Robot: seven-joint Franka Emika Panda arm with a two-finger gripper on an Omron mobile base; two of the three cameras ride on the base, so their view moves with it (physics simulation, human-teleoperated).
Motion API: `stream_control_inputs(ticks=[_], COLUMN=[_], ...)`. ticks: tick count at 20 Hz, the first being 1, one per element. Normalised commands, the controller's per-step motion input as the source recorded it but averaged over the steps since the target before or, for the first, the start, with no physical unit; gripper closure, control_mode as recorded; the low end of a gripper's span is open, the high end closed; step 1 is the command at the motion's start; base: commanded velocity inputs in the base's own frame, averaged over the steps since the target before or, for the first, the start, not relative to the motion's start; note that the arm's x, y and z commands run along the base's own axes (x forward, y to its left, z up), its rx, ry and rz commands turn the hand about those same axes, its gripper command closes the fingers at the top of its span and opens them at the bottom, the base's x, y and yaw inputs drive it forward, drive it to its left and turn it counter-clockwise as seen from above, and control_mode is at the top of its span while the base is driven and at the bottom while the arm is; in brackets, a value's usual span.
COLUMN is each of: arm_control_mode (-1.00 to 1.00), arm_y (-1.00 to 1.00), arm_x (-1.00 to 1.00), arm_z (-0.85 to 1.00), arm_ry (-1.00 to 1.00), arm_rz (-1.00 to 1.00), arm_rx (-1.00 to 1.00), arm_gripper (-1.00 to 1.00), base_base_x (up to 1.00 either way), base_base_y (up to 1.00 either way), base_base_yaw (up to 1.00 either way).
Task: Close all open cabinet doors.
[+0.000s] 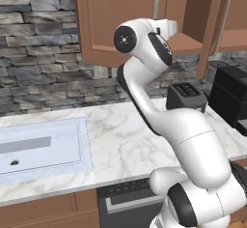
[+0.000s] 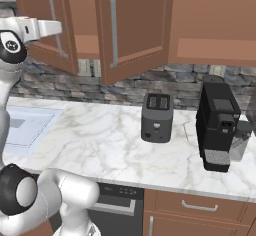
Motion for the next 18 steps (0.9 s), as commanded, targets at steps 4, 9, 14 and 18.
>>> stream_control_inputs(ticks=[4,9,14,18], arm_control_mode=[-1.0,-1.0,-1.0,-1.0], arm_y=[0.0,0.0,0.0,0.0], arm_x=[0.64,0.63,0.46,0.5], arm_z=[0.0,0.0,0.0,0.0], arm_ry=[0.0,0.07,0.1,0.01], arm_rz=[-0.03,-0.05,-0.01,0.0], arm_rx=[0.0,0.0,0.0,0.0], arm_gripper=[-1.0,-1.0,-1.0,-1.0], base_base_x=[0.0,0.0,0.0,0.0], base_base_y=[0.0,0.0,0.0,0.0], base_base_yaw=[0.0,0.0,0.0,0.0])
